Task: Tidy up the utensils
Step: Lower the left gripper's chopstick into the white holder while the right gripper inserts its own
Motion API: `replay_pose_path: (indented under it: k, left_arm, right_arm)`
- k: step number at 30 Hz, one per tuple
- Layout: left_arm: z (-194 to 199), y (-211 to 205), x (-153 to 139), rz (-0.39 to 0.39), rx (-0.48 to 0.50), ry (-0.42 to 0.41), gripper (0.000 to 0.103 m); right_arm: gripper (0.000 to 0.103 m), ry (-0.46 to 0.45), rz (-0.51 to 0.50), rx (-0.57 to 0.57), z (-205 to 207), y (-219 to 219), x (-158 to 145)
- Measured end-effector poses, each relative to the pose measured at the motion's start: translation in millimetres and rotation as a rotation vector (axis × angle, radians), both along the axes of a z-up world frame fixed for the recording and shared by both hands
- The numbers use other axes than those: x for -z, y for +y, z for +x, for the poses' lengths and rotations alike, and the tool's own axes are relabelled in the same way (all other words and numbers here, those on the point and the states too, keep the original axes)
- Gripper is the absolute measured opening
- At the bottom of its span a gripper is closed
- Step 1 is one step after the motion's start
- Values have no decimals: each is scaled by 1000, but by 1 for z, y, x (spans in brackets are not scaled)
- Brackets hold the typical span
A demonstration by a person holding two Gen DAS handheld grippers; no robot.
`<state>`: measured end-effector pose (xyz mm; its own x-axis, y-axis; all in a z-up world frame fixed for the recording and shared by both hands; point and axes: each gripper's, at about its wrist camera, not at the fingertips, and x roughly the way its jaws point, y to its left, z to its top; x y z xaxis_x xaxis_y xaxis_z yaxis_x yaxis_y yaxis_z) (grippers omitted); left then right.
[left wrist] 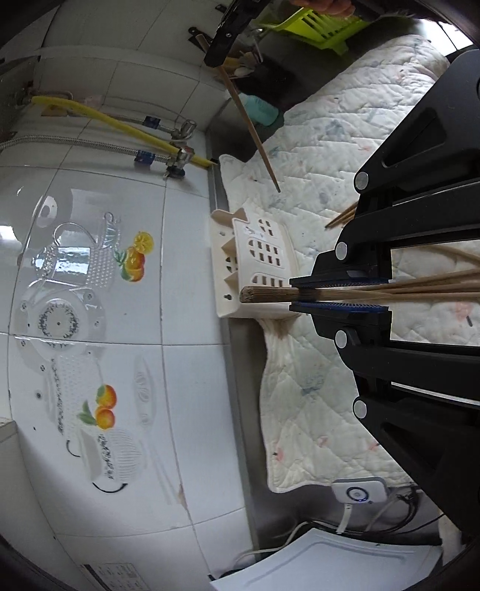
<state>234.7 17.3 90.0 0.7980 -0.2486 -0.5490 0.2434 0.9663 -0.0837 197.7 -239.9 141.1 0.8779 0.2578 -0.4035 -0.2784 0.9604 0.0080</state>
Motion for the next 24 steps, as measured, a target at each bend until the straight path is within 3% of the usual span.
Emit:
replay_pose_path:
  k: [5, 14, 24]
  left_arm:
    - [21, -16, -33, 12, 6, -65, 5]
    - [53, -41, -92, -13, -3, -257, 5]
    - [109, -58, -93, -12, -52, -313, 5]
  right_arm:
    - [7, 4, -33, 22, 32, 1, -15]
    - [7, 4, -51, 34, 78, 7, -30]
    - [7, 46, -106, 35, 121, 20, -19]
